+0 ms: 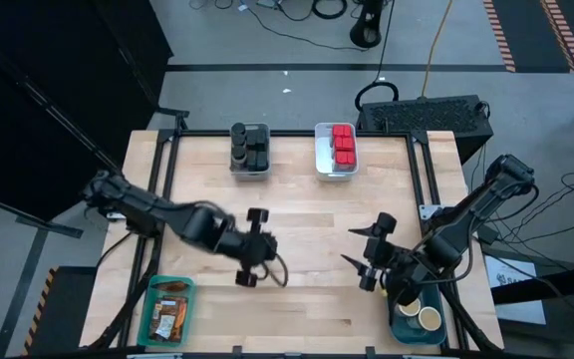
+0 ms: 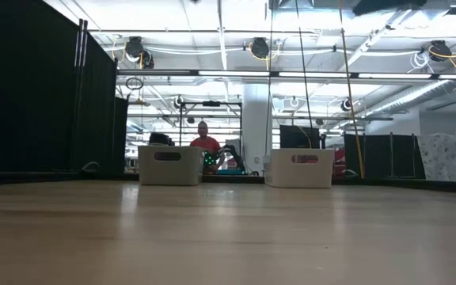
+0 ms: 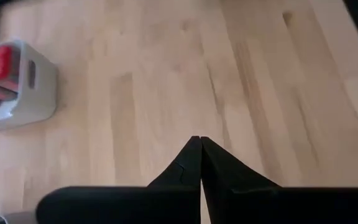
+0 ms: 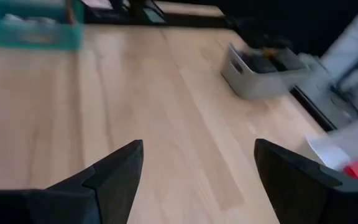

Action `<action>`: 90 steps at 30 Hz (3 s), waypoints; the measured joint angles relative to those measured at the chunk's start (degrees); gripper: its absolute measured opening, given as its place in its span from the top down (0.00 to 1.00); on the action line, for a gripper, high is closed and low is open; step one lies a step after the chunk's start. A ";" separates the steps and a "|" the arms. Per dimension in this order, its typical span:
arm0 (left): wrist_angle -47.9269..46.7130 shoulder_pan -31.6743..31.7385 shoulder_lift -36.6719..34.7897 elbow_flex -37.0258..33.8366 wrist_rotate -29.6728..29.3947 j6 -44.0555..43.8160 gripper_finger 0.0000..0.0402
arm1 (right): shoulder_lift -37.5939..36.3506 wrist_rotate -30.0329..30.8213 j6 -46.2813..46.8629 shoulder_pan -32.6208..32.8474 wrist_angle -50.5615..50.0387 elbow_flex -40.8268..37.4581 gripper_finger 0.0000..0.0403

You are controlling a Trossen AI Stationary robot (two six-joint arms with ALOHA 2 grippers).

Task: Sort spices by type
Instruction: Return to Home Position

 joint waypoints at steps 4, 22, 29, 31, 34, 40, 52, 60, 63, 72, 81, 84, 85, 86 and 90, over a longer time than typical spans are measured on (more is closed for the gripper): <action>3.20 -5.18 0.03 -0.44 -7.22 -3.00 0.98 | 0.02 -0.29 -13.85 -1.48 15.14 -2.77 0.28; 31.76 -1.65 -19.64 -27.69 -5.30 11.27 0.98 | 0.02 -24.39 -51.97 -17.33 56.69 -10.65 0.28; 36.96 3.57 -32.30 -38.69 -4.29 13.46 0.98 | -0.45 -30.55 -58.48 -23.60 61.12 -10.65 0.28; 37.01 5.33 -35.60 -41.20 -4.00 13.49 0.98 | -0.74 -30.82 -59.05 -24.85 61.35 -10.65 0.28; 37.18 8.16 -40.69 -44.68 -2.39 13.51 0.98 | -1.23 -34.93 -59.29 -26.86 61.30 -10.65 0.28; 36.09 11.34 -51.62 -51.02 -1.34 13.42 0.98 | -2.46 -39.58 -59.23 -30.70 62.15 -10.65 0.28; 33.32 12.38 -70.75 -58.98 -1.35 13.26 0.98 | -11.91 -39.54 -61.08 -32.40 65.38 -16.45 0.28; 30.40 14.05 -76.41 -60.06 -1.37 12.80 0.98 | -23.41 -39.55 -60.01 -34.38 69.84 -27.25 0.28; 29.02 14.82 -77.08 -60.08 -1.37 12.68 0.98 | -27.08 -39.55 -59.08 -35.40 71.99 -31.41 0.28; 28.26 16.63 -81.09 -60.08 -1.54 12.82 0.98 | -38.38 -39.53 -56.93 -37.28 75.12 -41.06 0.28; 27.34 16.64 -92.39 -60.06 -2.88 11.60 0.98 | -50.02 -39.29 -56.43 -37.64 75.11 -47.56 0.28; 27.46 16.64 -93.22 -59.94 -3.10 10.71 0.98 | -52.90 -39.31 -56.41 -37.64 74.96 -49.13 0.28; 26.63 16.64 -93.21 -60.06 -3.23 10.53 0.98 | -53.68 -39.31 -56.41 -37.64 74.59 -49.45 0.28; 26.68 16.64 -93.08 -60.16 -3.29 10.37 0.98 | -54.26 -39.30 -56.41 -37.62 74.61 -49.76 0.28; 27.56 16.64 -93.22 -63.03 -3.29 9.10 0.98 | -56.90 -39.30 -56.45 -37.62 74.40 -51.14 0.28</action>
